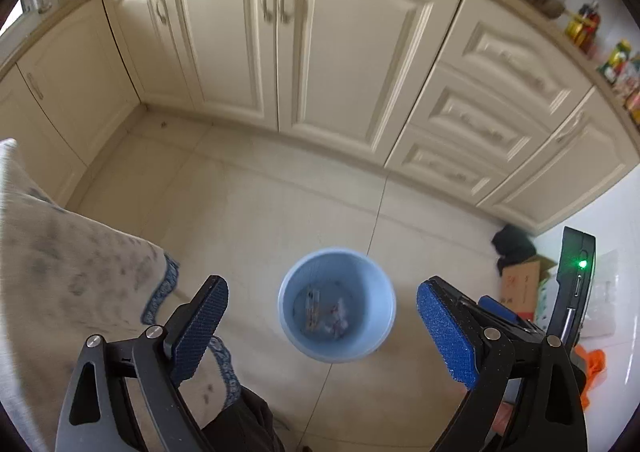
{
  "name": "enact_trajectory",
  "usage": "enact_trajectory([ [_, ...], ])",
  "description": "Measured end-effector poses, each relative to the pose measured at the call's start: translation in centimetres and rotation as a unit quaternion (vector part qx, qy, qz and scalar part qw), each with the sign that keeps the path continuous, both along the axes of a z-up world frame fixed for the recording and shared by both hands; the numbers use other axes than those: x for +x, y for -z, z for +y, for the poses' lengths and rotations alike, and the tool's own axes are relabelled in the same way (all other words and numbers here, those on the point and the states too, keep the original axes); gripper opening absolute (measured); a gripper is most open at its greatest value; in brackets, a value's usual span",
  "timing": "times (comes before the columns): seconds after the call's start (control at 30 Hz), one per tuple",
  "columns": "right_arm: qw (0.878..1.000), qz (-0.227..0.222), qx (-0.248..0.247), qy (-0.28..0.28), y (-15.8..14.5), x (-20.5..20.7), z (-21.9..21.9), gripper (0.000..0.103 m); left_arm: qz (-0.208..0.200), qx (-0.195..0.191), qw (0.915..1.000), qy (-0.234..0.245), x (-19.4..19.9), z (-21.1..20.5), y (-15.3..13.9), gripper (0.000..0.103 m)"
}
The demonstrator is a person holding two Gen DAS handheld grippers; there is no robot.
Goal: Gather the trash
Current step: 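Raise both grippers from the bin back over the table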
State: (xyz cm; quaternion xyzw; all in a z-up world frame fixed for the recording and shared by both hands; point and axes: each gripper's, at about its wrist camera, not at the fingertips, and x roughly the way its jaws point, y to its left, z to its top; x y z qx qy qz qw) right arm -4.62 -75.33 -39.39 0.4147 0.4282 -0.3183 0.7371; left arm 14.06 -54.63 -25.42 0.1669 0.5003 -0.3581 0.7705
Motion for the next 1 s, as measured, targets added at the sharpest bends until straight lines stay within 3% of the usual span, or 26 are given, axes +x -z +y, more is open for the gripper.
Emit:
enact_trajectory([
  [0.13,0.998,-0.032,-0.048,-0.023,-5.9,1.0,3.1,0.103,-0.030,-0.058,0.9978,-0.007,-1.3,4.2,-4.9,0.101],
  [0.27,0.992,-0.070,-0.093,-0.046,-11.7,2.7,7.0,0.103,-0.066,-0.109,0.9915,-0.028,-3.5,12.2,-10.3,0.102],
  [0.43,0.978,-0.116,-0.139,-0.099,-17.9,5.9,12.6,0.103,-0.104,-0.159,0.9793,-0.071,-4.0,21.5,-14.2,0.102],
  [0.57,0.962,-0.151,-0.171,-0.149,-22.4,8.6,18.2,0.103,-0.151,-0.172,0.9663,-0.118,-7.3,30.6,-17.2,0.102],
  [0.73,0.939,-0.181,-0.199,-0.213,-25.9,11.9,25.5,0.103,-0.198,-0.175,0.9465,-0.185,-9.0,39.6,-18.7,0.102],
  [1.0,0.901,-0.209,-0.239,-0.297,-28.9,15.1,36.0,0.103,-0.236,-0.161,0.9198,-0.269,-9.8,48.0,-19.6,0.102],
])
